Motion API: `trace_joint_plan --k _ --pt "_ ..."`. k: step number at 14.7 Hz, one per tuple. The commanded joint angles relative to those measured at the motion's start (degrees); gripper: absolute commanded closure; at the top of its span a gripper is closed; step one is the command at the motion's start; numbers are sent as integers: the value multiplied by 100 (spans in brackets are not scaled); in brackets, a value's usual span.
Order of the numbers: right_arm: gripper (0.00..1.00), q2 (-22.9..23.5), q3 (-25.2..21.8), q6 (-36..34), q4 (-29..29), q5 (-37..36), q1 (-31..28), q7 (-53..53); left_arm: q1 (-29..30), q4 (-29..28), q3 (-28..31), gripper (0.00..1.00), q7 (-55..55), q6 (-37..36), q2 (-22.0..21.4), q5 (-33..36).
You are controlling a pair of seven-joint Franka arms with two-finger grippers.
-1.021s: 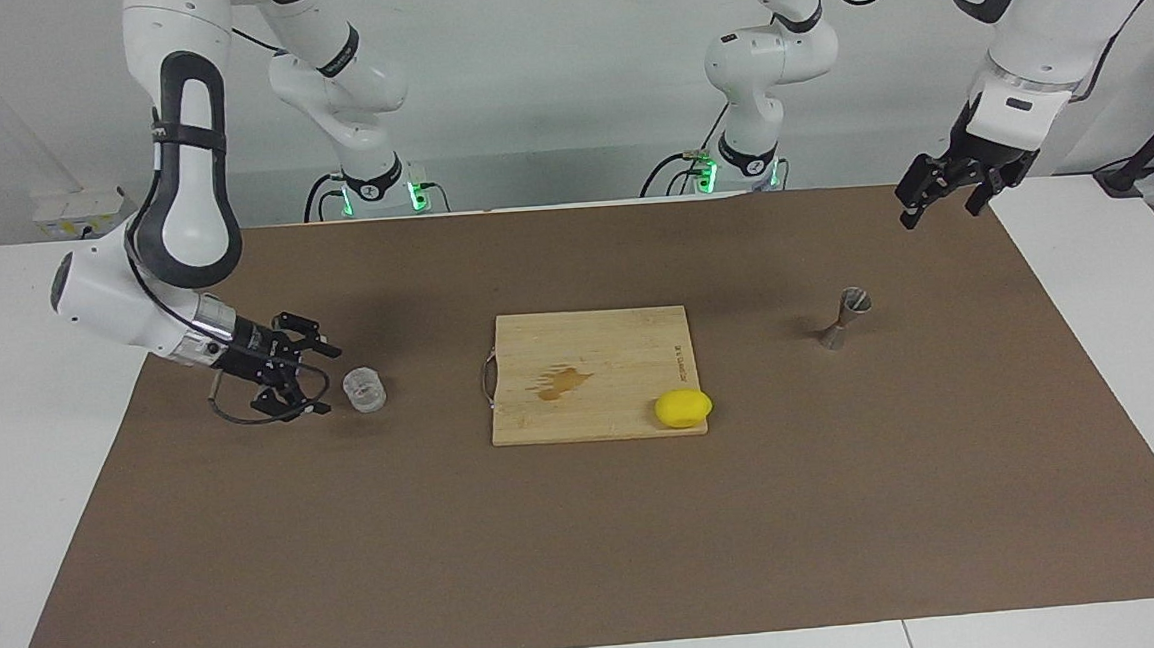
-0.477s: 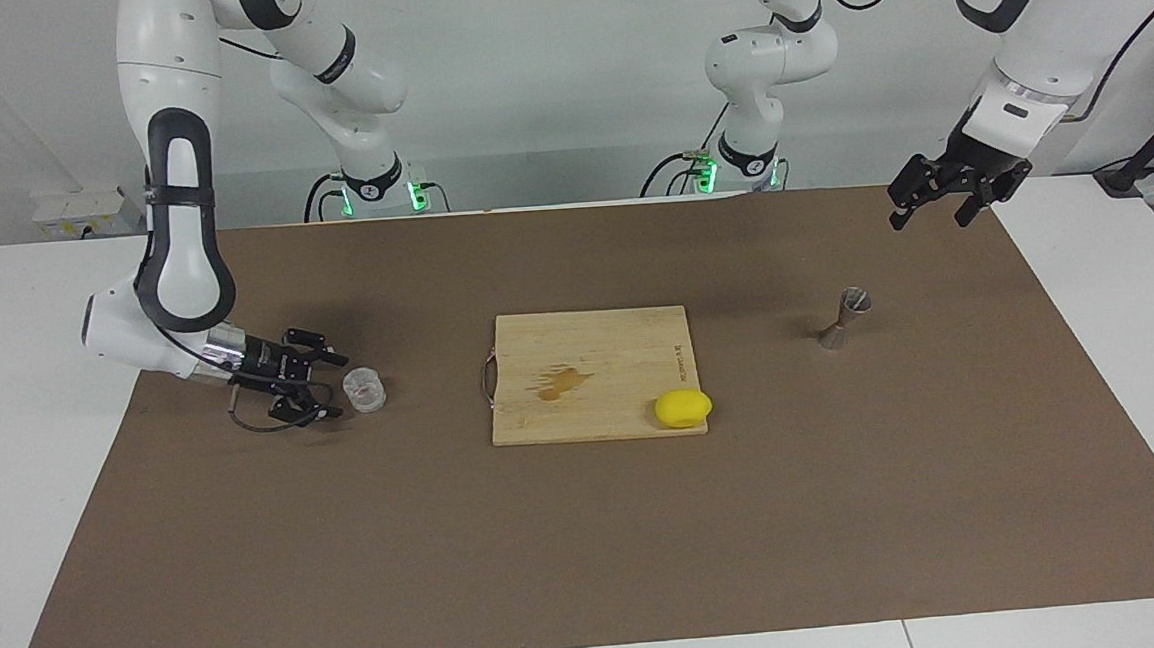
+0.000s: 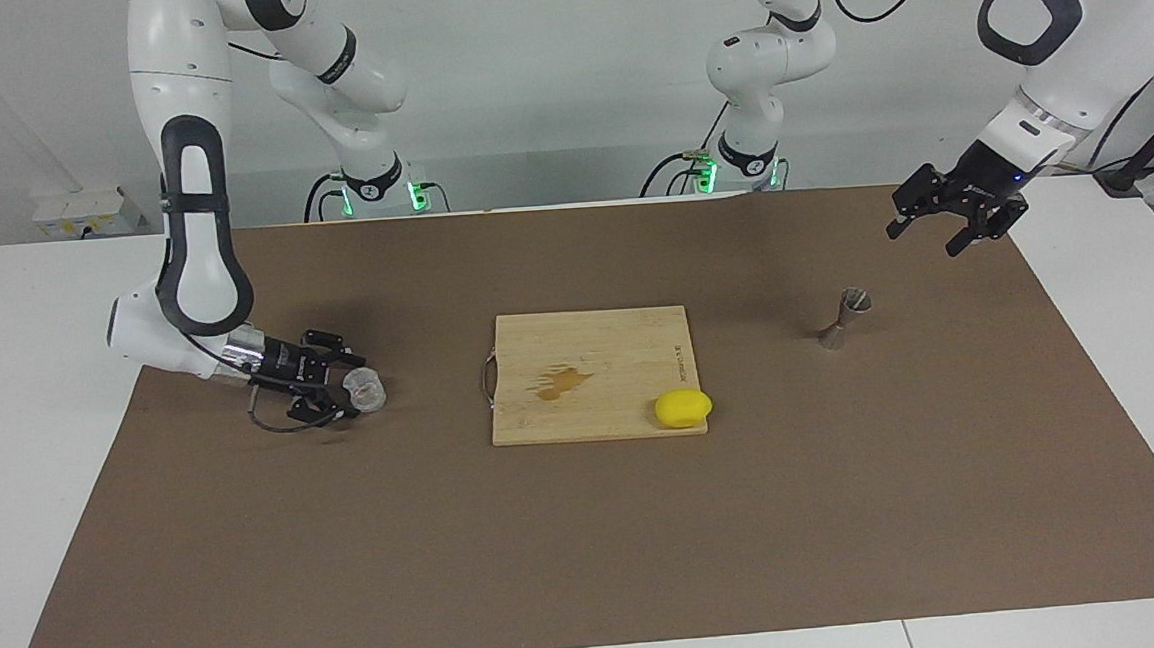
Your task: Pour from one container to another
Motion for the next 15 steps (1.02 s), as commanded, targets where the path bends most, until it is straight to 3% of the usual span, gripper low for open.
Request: trace_joint_plan --k 1,6,10,12,13,15 --pt "0 -101 15 131 -176 299 89 -311 280 -176 -41 0 1326 55 143 -617" --pt "0 -128 15 140 -229 449 81 -443 622 -282 -50 0 3103 -208 424 -1443" --pt "3 -128 15 140 -229 449 81 -452 877 -211 -41 0 4608 -760 951 -2464" --pt "24 -128 15 140 -229 440 89 -504 1008 -150 -50 0 4931 -1104 1276 -2509" --pt "36 -128 6 140 -229 440 90 -531 1079 -150 -50 0 5430 -1193 1460 -2805" --pt "49 -128 6 132 -229 449 90 -531 1228 -159 -50 0 7035 -1211 1698 -3272"
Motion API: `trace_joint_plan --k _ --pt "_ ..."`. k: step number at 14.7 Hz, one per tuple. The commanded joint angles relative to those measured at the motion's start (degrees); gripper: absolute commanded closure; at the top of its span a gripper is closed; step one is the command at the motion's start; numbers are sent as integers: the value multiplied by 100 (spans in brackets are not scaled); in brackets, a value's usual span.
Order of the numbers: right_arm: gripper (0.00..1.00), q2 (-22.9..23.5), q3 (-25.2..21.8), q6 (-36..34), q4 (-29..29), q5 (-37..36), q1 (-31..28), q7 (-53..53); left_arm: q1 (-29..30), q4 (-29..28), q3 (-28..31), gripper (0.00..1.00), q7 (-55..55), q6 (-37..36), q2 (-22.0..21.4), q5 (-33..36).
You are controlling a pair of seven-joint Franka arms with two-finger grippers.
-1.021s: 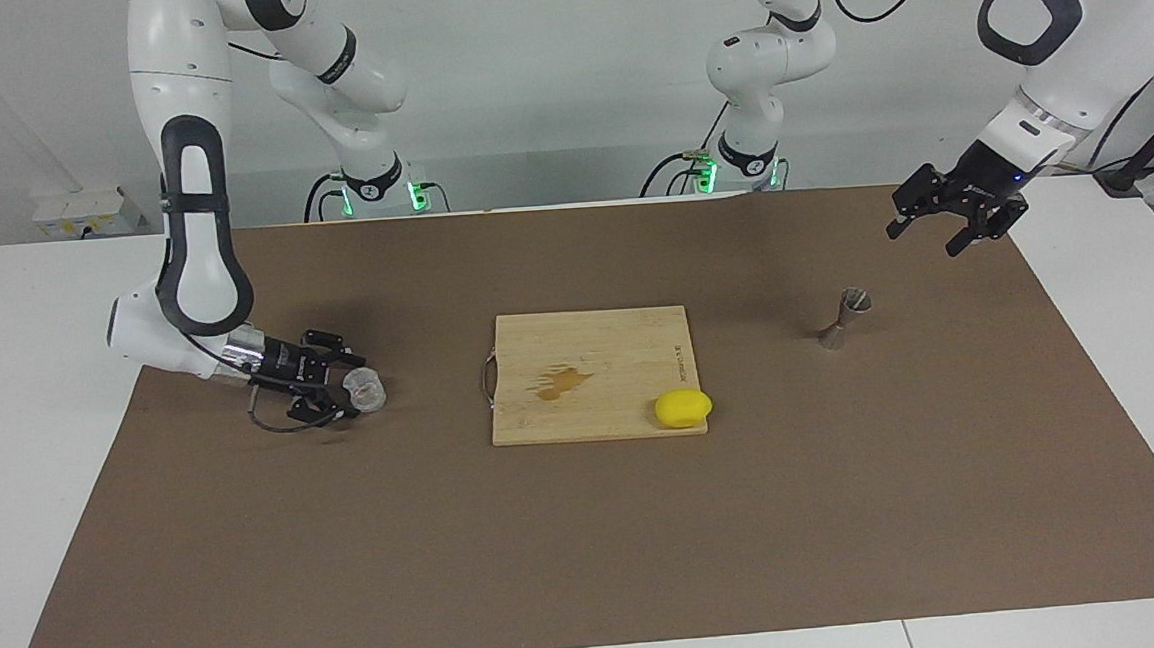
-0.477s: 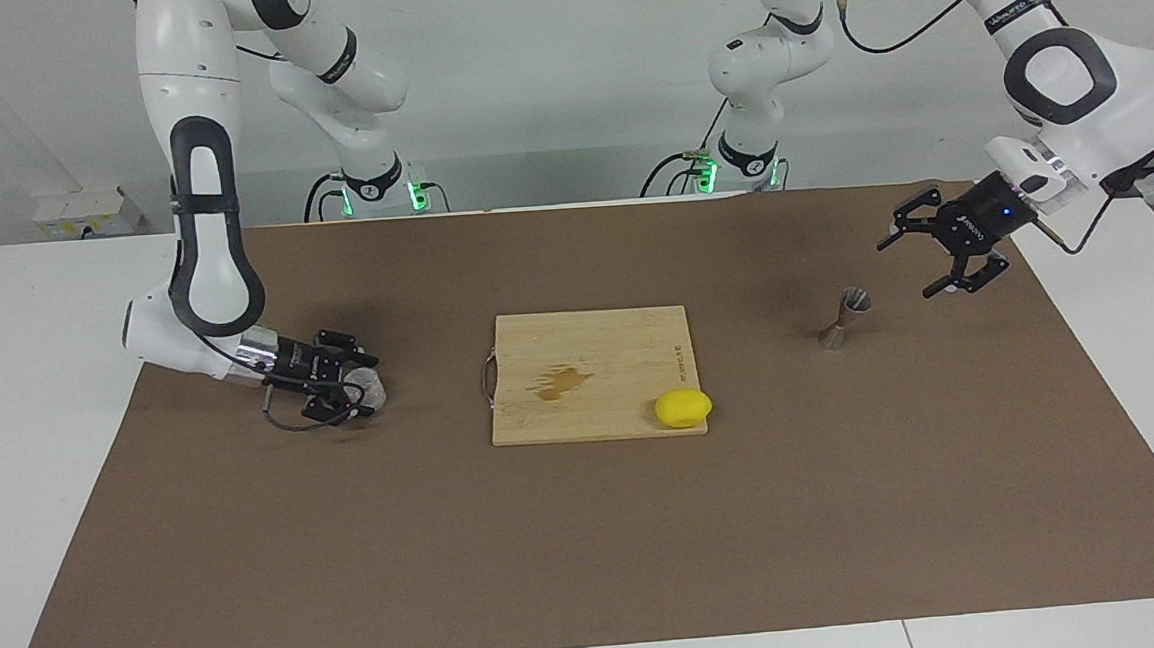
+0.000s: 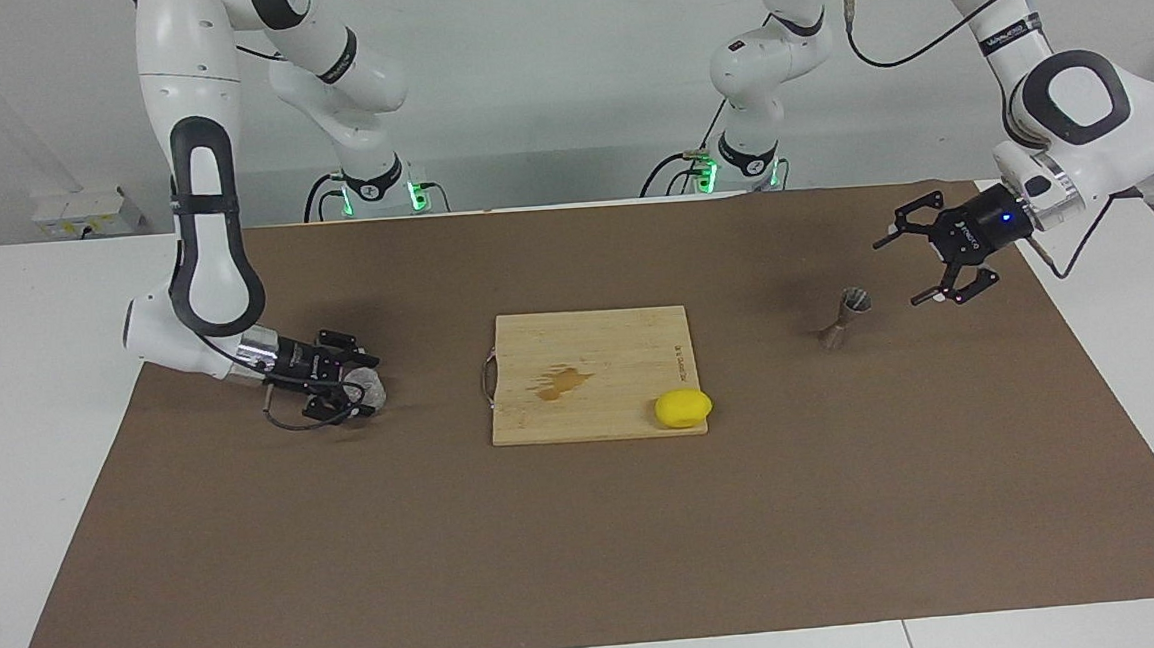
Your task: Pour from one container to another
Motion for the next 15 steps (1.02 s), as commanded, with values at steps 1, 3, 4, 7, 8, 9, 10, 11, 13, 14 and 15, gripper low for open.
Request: trace_joint_plan --k 1,3,4,7,8,9,10,11,13,14,15 --pt "55 -119 6 109 -153 193 -17 -227 332 95 -48 0 1796 -210 403 -483" --pt "67 -119 6 100 -153 201 -25 -218 359 60 -48 0 2038 -324 518 -545" --pt "72 -119 6 83 -153 193 -43 -218 411 34 -48 0 2039 -403 536 -554" --pt "75 -119 6 48 -153 193 -78 -218 482 16 -39 0 2135 -990 536 -572" --pt "77 -128 6 30 -153 193 -87 -218 569 -1 -39 0 2292 -1132 580 -572" --pt "77 -128 6 30 -153 201 -104 -218 605 7 -39 0 2537 -1290 702 -572" --pt "77 -128 15 21 -153 193 -113 -218 666 42 -48 0 2792 -1474 964 -589" --pt "77 -128 6 4 -153 193 -122 -227 797 51 -48 0 2899 -1519 1115 -624" --pt "77 -136 6 4 -153 193 -122 -253 930 43 -48 0 3275 -1502 1195 -685" --pt "77 -136 6 4 -153 193 -122 -262 1052 51 -39 0 3365 -1467 1361 -1025" --pt "77 -136 6 4 -153 193 -113 -271 1114 69 -39 0 3374 -1502 1510 -1229"
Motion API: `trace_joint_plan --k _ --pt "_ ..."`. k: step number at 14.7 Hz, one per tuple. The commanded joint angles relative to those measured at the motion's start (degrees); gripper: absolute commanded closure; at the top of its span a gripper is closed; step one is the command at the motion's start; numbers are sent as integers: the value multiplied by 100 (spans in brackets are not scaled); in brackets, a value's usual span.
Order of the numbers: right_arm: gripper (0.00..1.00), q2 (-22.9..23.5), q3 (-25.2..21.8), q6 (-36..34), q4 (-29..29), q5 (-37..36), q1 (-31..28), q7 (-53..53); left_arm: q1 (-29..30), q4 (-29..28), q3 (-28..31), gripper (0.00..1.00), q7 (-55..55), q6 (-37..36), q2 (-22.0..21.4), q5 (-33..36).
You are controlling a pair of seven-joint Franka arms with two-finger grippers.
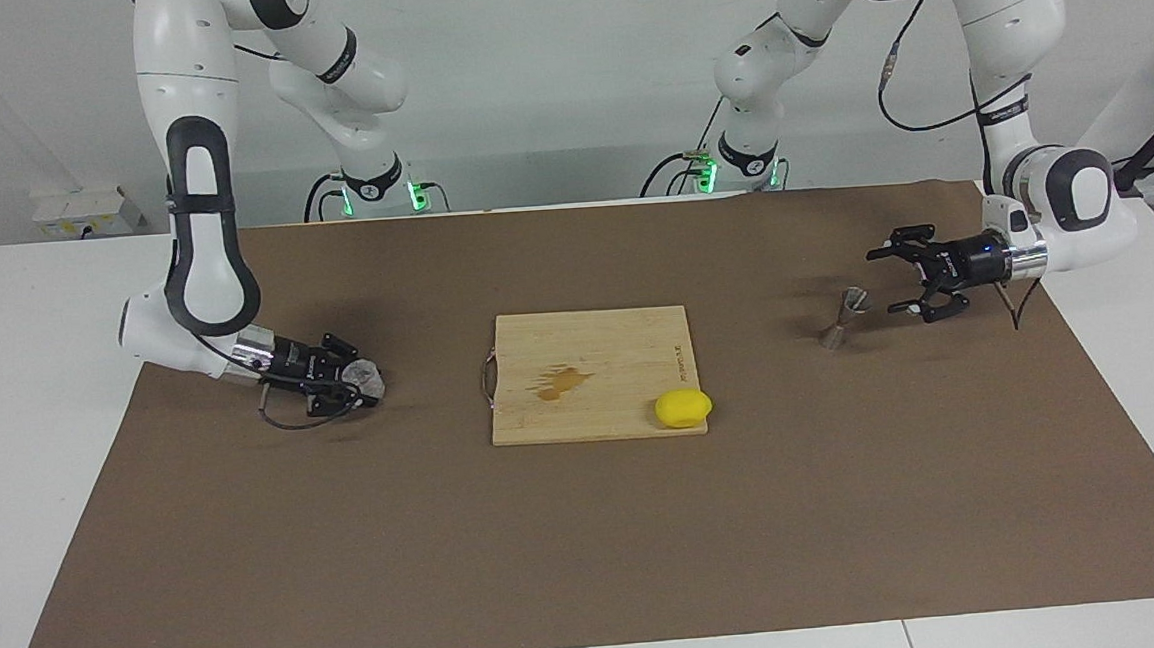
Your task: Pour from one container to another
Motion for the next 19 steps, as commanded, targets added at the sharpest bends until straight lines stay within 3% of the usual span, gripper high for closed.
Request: trace_joint_plan --k 1,4,11,19 --pt "77 -130 11 10 -146 189 -51 -261 201 35 -53 0 241 -192 319 -412" --pt "76 -130 11 10 -154 189 -51 -261 131 8 -71 0 593 -210 600 -465" --pt "76 -130 11 10 -154 189 -51 -296 -264 -334 -71 0 980 -148 557 -517" --pt "76 -130 11 10 -154 189 -51 -322 -291 -458 -71 0 980 -358 530 -509"
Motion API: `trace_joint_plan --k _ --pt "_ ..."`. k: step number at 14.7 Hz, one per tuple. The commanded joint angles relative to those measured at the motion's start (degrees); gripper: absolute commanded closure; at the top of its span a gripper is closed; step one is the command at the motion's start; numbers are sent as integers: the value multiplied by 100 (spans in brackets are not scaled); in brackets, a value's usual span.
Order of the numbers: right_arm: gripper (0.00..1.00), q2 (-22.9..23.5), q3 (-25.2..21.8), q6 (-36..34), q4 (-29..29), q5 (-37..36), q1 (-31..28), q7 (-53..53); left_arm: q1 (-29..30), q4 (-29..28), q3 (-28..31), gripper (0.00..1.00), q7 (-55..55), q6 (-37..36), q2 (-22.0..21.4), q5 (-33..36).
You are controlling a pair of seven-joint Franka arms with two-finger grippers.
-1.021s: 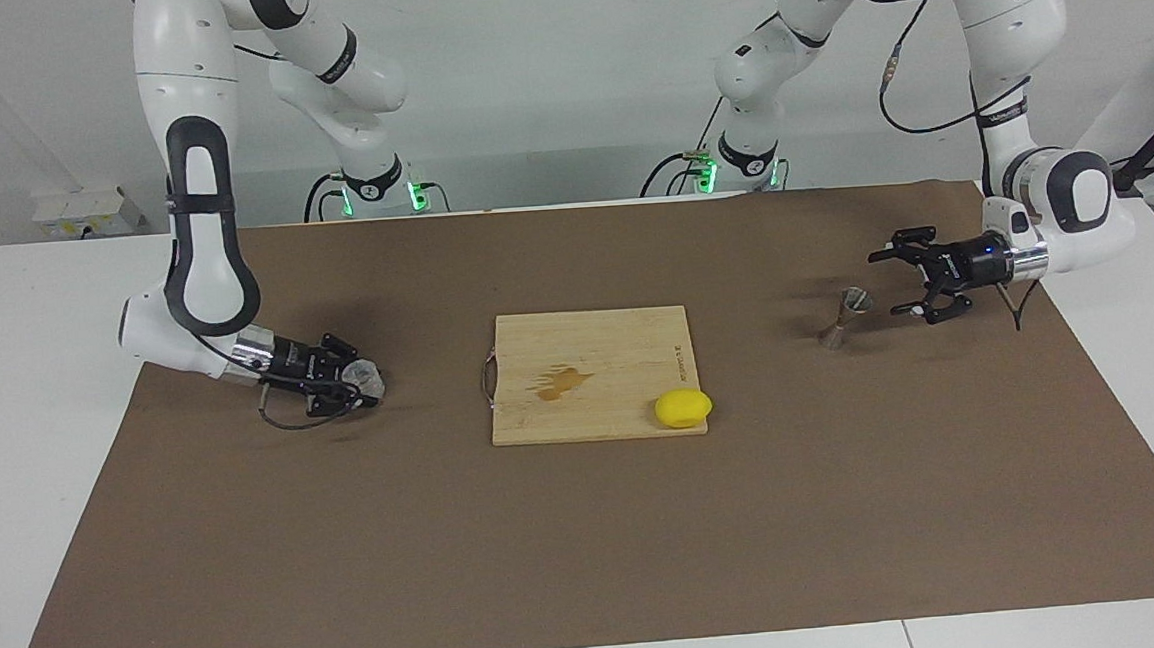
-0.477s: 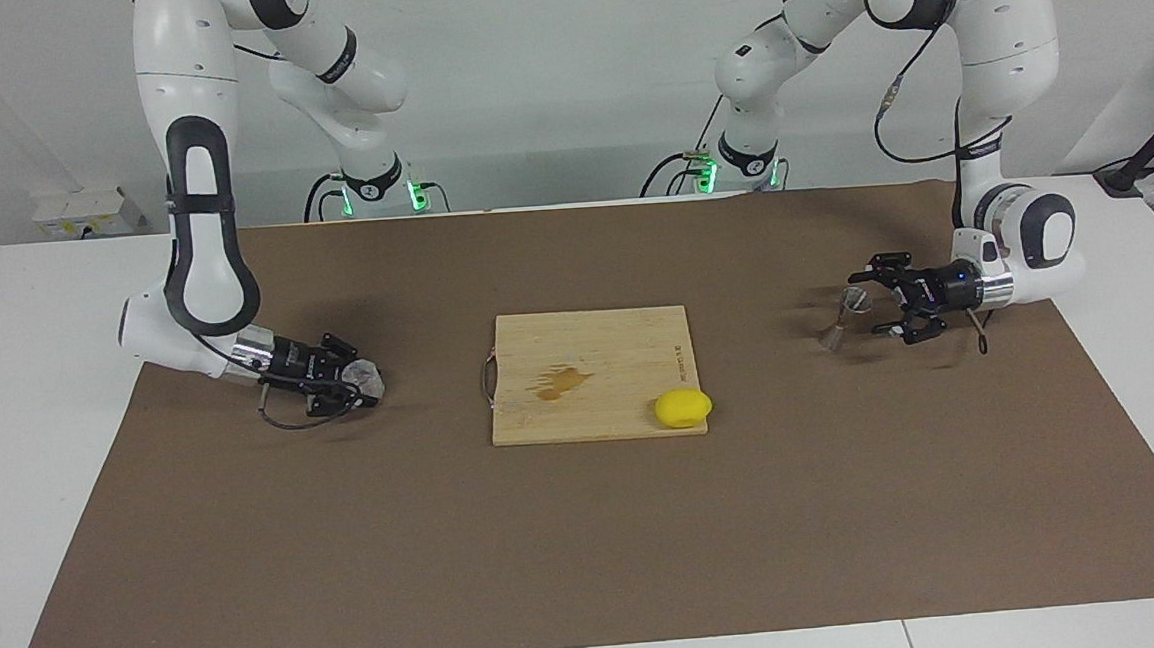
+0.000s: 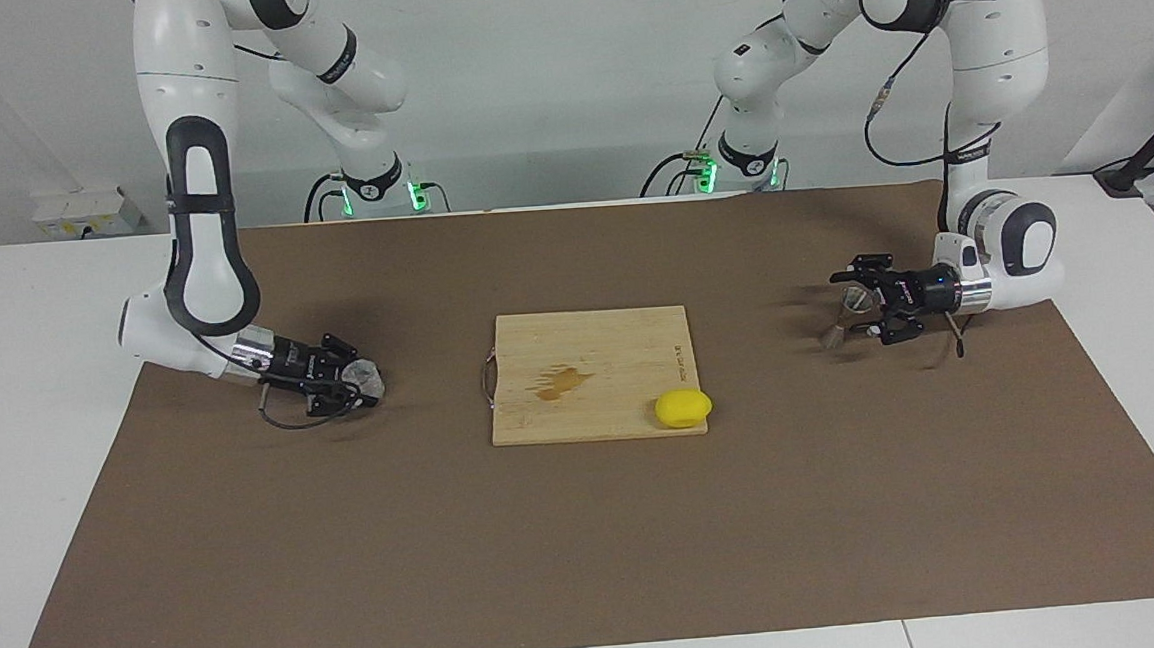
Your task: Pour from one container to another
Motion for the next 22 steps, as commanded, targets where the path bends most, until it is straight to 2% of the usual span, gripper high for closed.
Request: trace_joint_plan --k 1,7,9,15,16,22 --pt "76 -127 11 19 -151 189 -51 -289 -15 -140 66 0 122 -196 -94 -106" --pt "76 -136 11 19 -186 189 -51 -359 47 -140 83 0 122 -160 -103 -53" --pt "76 -136 11 19 -186 189 -51 -359 64 -140 83 9 122 -152 -103 -53" --pt "76 -136 11 28 -204 189 -51 -368 64 -149 83 15 131 -90 -112 -53" --pt "76 -145 11 28 -204 189 -51 -394 64 -149 83 23 123 -90 -103 -62" --pt "76 -145 11 28 -204 189 -51 -403 73 -149 83 24 131 120 -112 -79"
